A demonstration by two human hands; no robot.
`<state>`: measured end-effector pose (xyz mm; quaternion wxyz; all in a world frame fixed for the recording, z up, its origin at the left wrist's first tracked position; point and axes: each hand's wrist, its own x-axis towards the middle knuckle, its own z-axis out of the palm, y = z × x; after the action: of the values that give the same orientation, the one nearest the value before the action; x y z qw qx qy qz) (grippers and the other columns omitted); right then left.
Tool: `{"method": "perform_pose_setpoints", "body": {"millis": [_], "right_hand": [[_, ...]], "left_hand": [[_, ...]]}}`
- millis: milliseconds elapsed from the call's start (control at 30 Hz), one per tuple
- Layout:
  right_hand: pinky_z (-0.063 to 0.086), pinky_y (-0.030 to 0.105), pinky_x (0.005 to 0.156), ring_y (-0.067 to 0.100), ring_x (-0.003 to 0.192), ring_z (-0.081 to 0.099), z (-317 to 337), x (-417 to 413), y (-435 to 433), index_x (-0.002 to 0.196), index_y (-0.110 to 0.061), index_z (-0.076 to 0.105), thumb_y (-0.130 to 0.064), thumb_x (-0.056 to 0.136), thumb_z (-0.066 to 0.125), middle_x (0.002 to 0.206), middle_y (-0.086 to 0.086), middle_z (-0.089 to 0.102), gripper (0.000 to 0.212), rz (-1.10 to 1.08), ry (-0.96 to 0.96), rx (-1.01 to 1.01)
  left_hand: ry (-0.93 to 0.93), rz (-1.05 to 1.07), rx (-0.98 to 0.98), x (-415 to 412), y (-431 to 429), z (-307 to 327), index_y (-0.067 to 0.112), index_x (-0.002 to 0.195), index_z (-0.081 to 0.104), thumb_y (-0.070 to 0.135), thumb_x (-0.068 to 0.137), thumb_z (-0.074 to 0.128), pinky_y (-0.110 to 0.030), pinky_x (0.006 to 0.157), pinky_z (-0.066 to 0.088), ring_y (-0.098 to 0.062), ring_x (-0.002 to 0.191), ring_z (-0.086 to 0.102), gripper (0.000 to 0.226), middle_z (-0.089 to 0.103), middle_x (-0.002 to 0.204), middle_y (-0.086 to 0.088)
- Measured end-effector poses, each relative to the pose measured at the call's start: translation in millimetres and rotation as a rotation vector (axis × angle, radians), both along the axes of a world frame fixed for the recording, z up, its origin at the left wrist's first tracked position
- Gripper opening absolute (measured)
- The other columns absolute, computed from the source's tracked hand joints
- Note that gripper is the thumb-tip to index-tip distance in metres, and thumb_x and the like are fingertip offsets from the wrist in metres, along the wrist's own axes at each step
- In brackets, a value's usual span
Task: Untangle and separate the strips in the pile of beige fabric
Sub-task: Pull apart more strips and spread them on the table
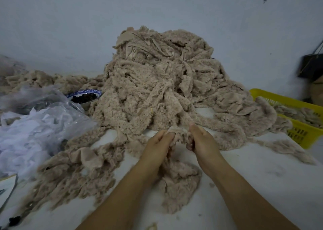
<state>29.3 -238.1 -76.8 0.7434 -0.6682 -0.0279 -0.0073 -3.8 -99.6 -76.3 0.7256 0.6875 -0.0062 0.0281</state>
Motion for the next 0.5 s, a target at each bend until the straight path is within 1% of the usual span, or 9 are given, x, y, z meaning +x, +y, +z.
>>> {"method": "perform_pose_setpoints", "body": {"millis": [67,133,200,233,300,333,367,433,500], "right_hand": [[0.049,0.026,0.059,0.015,0.059,0.054,1.9,-2.4,0.1,0.071,-0.02,0.058,-0.05,0.096,0.055,0.063,0.0,0.055,0.039,0.027,-0.04,0.018],[0.057,0.027,0.072,0.018,0.079,0.07,-0.7,-6.8,1.1,0.103,-0.012,0.064,-0.061,0.09,0.057,0.087,0.005,0.071,0.051,0.202,-0.056,0.001],[0.057,0.025,0.084,0.011,0.1,0.071,-2.2,-13.1,7.8,0.121,-0.027,0.063,-0.07,0.084,0.059,0.108,-0.005,0.074,0.057,0.378,-0.035,-0.126],[0.055,0.021,0.087,0.006,0.106,0.068,-3.6,-14.7,10.3,0.124,-0.033,0.061,-0.069,0.083,0.061,0.115,-0.01,0.072,0.054,0.43,-0.026,-0.184],[0.054,0.016,0.084,0.004,0.103,0.068,-4.4,-14.0,10.4,0.12,-0.034,0.062,-0.05,0.091,0.064,0.113,-0.01,0.072,0.033,0.461,-0.012,-0.25],[0.053,0.015,0.08,0.005,0.096,0.07,-3.7,-13.5,8.2,0.113,-0.034,0.065,-0.039,0.096,0.061,0.106,-0.009,0.073,0.018,0.452,-0.025,-0.326],[0.051,0.017,0.076,0.009,0.089,0.069,-3.7,-11.7,5.7,0.104,-0.034,0.068,-0.031,0.098,0.056,0.1,-0.009,0.073,0.013,0.426,-0.04,-0.405],[0.046,0.025,0.071,0.017,0.074,0.06,-2.5,-8.7,-1.3,0.086,-0.035,0.071,-0.023,0.098,0.051,0.083,-0.005,0.069,0.026,0.323,-0.053,-0.436],[0.041,0.03,0.067,0.017,0.071,0.051,2.5,-3.3,-9.4,0.071,-0.034,0.068,-0.023,0.096,0.05,0.069,-0.005,0.059,0.033,0.166,0.015,-0.26]], "left_hand": [[-0.002,-0.043,-0.114,0.8,1.1,2.3,0.024,0.069,0.06,0.028,0.098,0.057,-0.025,0.053,0.041,-0.013,0.055,0.048,0.029,0.055,0.065,-0.003],[-0.018,-0.072,-0.185,1.6,1.9,5.6,0.014,0.083,0.067,0.027,0.098,0.058,-0.029,0.059,0.05,-0.02,0.063,0.061,0.023,0.063,0.074,-0.017],[-0.036,-0.101,-0.23,1.8,2.0,6.8,0.015,0.094,0.074,0.02,0.099,0.057,-0.029,0.071,0.056,-0.023,0.083,0.072,0.019,0.073,0.093,-0.018],[-0.039,-0.088,-0.261,2.6,2.4,7.2,0.021,0.093,0.077,0.015,0.1,0.054,-0.026,0.071,0.057,-0.02,0.085,0.073,0.025,0.075,0.095,-0.014],[-0.011,-0.021,-0.392,4.7,5.7,10.3,0.024,0.087,0.078,0.009,0.102,0.046,-0.025,0.063,0.056,-0.017,0.075,0.072,0.039,0.075,0.089,-0.011],[-0.001,0.016,-0.458,6.0,8.6,12.9,0.022,0.087,0.077,0.009,0.103,0.044,-0.027,0.059,0.054,-0.017,0.071,0.07,0.039,0.074,0.087,-0.012],[0.005,0.038,-0.516,9.2,12.8,14.4,0.019,0.091,0.075,0.011,0.103,0.045,-0.026,0.057,0.052,-0.015,0.068,0.068,0.033,0.073,0.086,-0.011],[0.025,0.047,-0.67,13.0,22.0,18.2,0.017,0.094,0.073,0.02,0.1,0.05,-0.025,0.058,0.051,-0.012,0.066,0.066,0.024,0.072,0.084,-0.005],[0.032,0.09,-0.754,15.6,31.2,18.2,0.019,0.094,0.071,0.025,0.096,0.053,-0.022,0.059,0.048,-0.008,0.064,0.062,0.019,0.069,0.08,0.003]]}}
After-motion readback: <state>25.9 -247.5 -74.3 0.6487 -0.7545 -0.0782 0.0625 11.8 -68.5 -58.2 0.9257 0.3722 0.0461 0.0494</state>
